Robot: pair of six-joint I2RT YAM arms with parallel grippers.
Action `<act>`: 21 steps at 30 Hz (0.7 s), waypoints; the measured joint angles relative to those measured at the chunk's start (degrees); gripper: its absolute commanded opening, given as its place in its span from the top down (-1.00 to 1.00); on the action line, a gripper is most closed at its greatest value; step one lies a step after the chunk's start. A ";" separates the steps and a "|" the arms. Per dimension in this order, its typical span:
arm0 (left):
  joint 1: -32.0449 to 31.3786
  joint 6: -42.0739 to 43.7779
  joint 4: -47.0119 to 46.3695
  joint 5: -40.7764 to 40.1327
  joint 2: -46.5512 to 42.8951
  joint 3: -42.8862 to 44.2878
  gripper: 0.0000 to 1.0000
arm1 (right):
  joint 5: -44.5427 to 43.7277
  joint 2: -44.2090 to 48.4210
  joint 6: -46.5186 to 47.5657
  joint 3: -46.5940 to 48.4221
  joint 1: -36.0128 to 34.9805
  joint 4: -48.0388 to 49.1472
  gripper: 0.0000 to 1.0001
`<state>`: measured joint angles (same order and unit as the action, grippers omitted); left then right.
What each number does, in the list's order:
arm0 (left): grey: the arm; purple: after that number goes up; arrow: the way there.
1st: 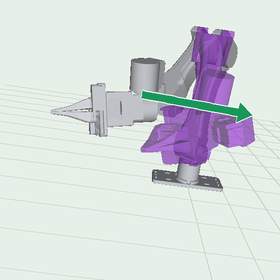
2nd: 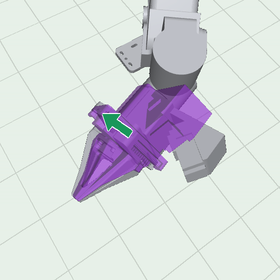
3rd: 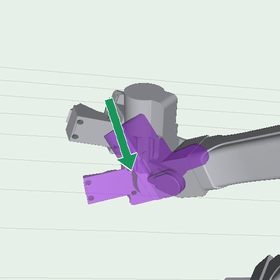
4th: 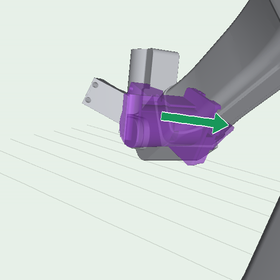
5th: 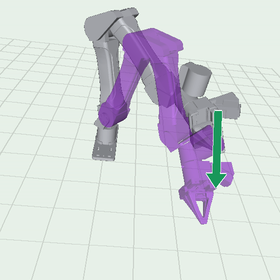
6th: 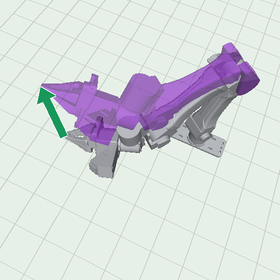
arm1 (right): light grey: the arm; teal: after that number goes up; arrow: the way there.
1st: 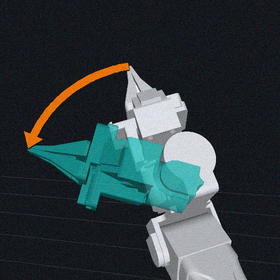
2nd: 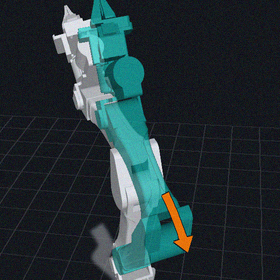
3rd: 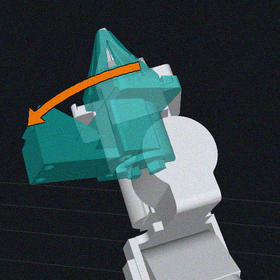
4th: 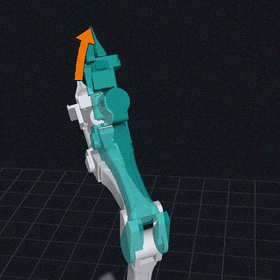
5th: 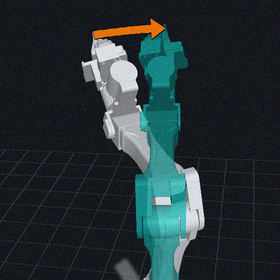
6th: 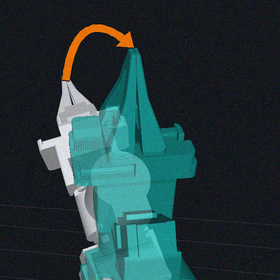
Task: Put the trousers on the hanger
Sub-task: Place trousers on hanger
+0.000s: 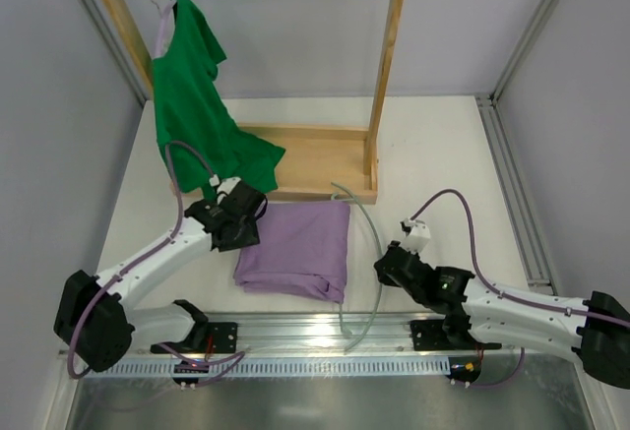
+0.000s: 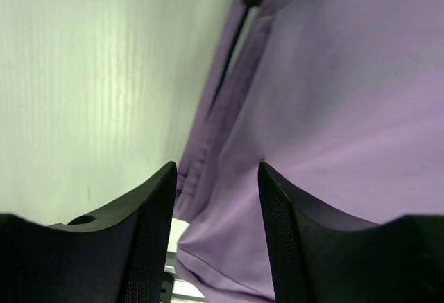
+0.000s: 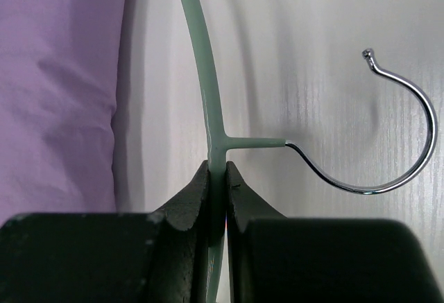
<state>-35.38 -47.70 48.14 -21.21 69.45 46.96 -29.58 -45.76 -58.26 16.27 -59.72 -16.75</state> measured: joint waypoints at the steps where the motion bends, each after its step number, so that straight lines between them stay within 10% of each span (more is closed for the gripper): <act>1: -0.02 0.33 0.55 0.33 -0.57 1.51 -0.02 | 0.22 -0.92 0.15 0.20 0.02 -0.17 0.93; 12: -5.07 -4.04 -16.52 20.63 -14.03 -10.84 0.36 | 0.42 -4.17 0.74 2.23 0.02 -1.31 0.92; 21: -5.75 -9.22 -10.91 13.29 -9.53 -14.21 0.25 | 2.23 -4.83 1.75 3.02 0.13 -1.55 0.93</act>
<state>-41.12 -56.93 37.23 -7.92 59.92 32.75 -27.35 -50.59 -56.51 19.29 -59.59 -18.31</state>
